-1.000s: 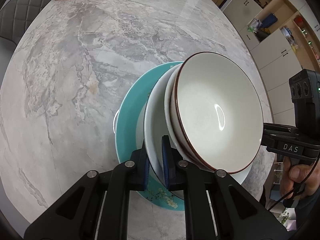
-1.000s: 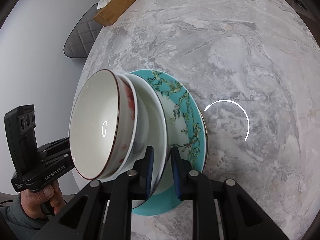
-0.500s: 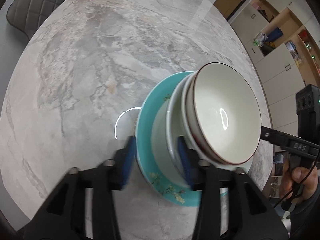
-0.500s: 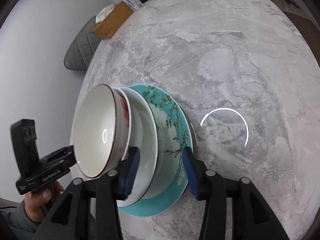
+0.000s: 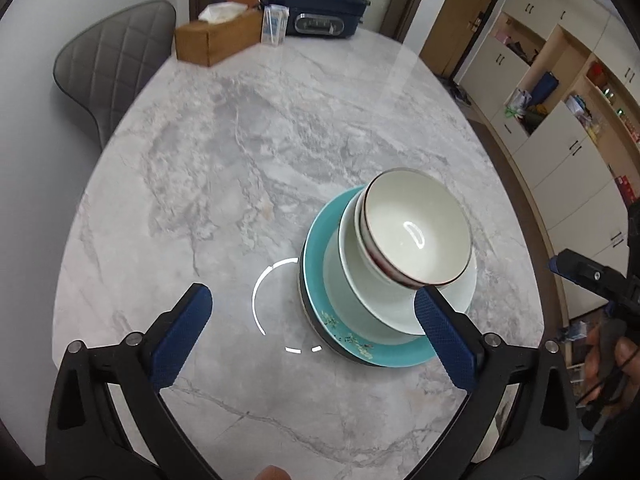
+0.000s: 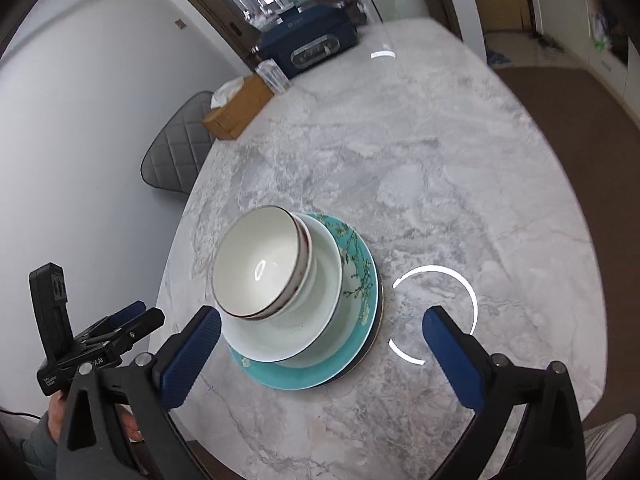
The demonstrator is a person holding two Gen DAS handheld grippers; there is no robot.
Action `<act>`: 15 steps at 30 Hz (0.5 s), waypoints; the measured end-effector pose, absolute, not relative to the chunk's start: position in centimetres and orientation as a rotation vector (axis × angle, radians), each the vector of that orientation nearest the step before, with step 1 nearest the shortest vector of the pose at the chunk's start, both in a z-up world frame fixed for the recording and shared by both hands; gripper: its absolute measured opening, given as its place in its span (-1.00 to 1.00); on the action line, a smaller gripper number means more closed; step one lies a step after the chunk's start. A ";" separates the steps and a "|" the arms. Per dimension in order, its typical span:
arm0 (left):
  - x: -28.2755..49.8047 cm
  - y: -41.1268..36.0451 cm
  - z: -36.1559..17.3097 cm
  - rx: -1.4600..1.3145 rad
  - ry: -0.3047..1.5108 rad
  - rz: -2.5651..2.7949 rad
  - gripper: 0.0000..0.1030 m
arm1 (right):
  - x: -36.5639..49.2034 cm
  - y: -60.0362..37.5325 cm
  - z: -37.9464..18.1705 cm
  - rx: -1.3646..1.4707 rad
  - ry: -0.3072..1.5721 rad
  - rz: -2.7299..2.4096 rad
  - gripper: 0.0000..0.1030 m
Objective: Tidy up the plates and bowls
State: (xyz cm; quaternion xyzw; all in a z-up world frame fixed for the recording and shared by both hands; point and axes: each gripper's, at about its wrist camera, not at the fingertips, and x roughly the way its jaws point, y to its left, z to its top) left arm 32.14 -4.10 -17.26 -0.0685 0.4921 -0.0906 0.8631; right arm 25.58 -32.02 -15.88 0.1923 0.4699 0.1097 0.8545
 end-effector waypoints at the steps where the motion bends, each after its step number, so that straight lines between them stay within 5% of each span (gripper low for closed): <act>1: 31.7 -4.2 -16.7 -0.143 1.024 -0.188 0.99 | 25.2 -31.9 -15.2 0.383 0.975 0.219 1.00; 15: 22.6 -7.6 -10.2 -0.072 0.912 0.104 0.99 | 20.3 -29.6 -9.5 0.176 0.843 0.114 1.00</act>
